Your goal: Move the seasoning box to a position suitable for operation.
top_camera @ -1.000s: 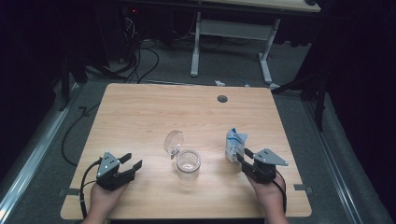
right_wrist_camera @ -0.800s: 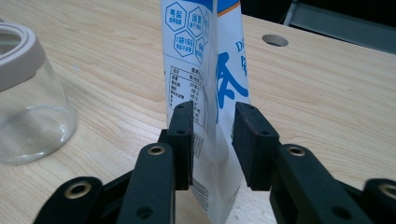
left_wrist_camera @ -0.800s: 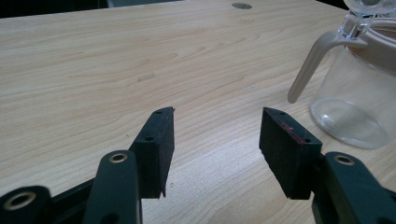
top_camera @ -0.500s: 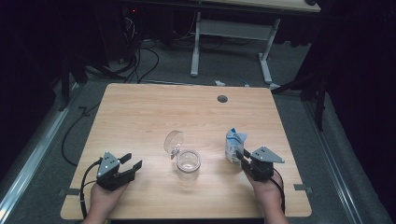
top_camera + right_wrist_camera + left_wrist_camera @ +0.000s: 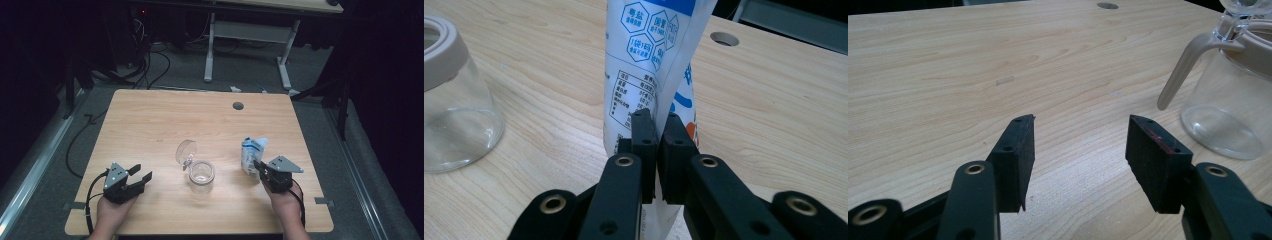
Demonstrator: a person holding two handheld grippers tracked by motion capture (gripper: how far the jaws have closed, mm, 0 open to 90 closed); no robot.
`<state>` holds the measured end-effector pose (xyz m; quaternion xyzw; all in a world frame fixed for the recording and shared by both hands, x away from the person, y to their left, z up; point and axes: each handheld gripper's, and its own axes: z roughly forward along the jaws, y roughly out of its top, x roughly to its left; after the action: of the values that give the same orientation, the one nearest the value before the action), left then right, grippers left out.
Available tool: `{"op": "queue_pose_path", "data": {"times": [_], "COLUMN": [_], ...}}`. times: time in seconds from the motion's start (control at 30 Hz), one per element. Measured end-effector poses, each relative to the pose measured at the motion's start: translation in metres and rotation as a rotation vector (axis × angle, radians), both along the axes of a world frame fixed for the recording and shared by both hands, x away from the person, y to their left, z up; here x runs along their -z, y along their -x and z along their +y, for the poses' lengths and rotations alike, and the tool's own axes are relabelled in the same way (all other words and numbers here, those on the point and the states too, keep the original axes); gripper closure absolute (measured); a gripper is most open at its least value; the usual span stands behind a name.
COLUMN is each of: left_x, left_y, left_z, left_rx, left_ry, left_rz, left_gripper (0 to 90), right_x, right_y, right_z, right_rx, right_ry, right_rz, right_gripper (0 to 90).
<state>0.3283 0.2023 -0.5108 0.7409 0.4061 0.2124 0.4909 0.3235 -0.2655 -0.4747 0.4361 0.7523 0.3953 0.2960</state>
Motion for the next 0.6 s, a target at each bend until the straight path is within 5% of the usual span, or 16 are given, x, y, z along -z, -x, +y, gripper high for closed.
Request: {"op": "queue_pose_path", "data": {"times": [0.6], "left_x": [0.0], "left_y": [0.0], "left_z": [0.0], "left_rx": [0.001], "left_ry": [0.0], "left_rz": [-0.002], "left_gripper": [45.6], "right_x": [-0.013], "right_y": [-0.005], "right_z": [-0.001], "right_rx": [-0.013], "right_ry": [-0.003], "right_rz": [0.068], "right_gripper": [89.7]}}
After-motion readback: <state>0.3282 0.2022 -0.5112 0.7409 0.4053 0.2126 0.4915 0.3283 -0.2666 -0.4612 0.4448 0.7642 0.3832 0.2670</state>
